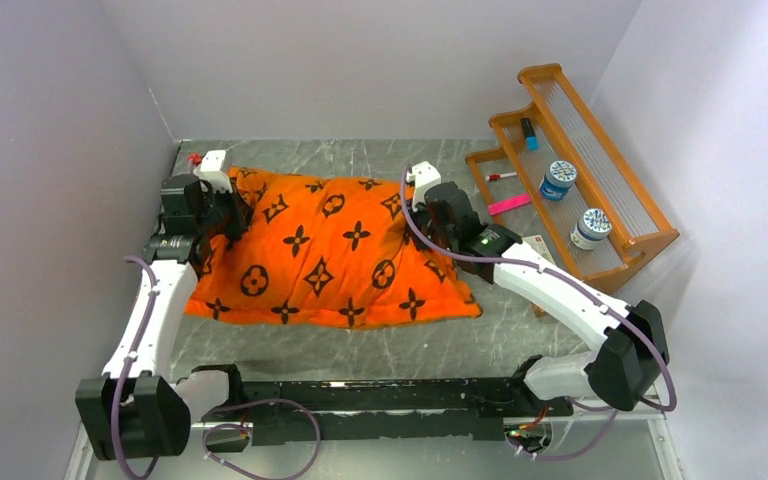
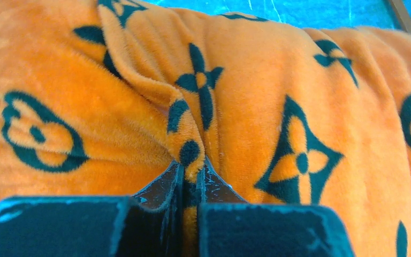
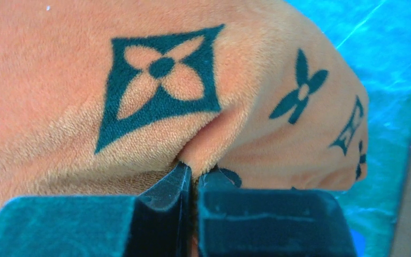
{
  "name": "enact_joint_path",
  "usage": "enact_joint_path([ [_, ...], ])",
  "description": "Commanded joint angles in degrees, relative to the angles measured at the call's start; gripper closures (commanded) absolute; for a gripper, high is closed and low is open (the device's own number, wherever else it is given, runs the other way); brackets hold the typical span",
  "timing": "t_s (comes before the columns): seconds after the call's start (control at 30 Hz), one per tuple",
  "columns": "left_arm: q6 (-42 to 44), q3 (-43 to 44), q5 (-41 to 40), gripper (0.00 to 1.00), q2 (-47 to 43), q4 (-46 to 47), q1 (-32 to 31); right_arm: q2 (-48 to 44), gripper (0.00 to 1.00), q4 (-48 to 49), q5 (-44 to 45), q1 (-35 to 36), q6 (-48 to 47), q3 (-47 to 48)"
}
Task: Remove the pillowcase from the pillow
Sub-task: Adjust the pillow at the center of the board.
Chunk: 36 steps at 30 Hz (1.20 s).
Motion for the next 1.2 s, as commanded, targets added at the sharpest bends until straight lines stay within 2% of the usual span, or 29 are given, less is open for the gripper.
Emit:
enact_joint_path([
  [0.0, -5.0, -1.0, 20.5, 0.95, -4.7, -8.3, -6.1, 0.7, 1.00, 17.3, 2.5, -0.1, -3.7, 10.4],
  [0.2, -2.9, 1.2, 21.4, 0.95, -6.7, -11.5, -7.8, 6.9, 1.00, 22.5, 1.0, -1.2, -8.8, 16.6],
  [0.37, -1.8, 2.4, 23.5, 0.95, -9.2, -12.0, -8.9, 13.8, 1.00, 27.2, -4.4, -1.7, -9.1, 23.0],
  [0.53, 0.3, 3.4, 28.3, 0.95, -10.0, -13.7, -11.1, 21.1, 1.00, 27.8, -8.9, -1.7, -9.4, 30.6],
  [0.9, -0.7, 0.4, 37.7, 0.95, -13.2, -8.5, -15.1, 37.2, 1.00, 27.2, -15.7, -1.6, -8.3, 44.6],
  [1.03, -1.9, -2.8, 35.9, 0.95, -14.2, -6.0, -15.6, 42.4, 1.00, 25.0, -17.2, -1.6, -8.3, 49.3],
  [1.07, -1.9, -3.4, 35.1, 0.94, -14.4, -5.8, -15.6, 43.4, 1.00, 24.5, -17.3, -1.6, -8.3, 50.2],
  [1.17, -1.9, -4.3, 31.8, 0.78, -15.3, -6.1, -15.6, 45.6, 0.88, 23.2, -17.6, -1.6, -8.3, 51.8],
])
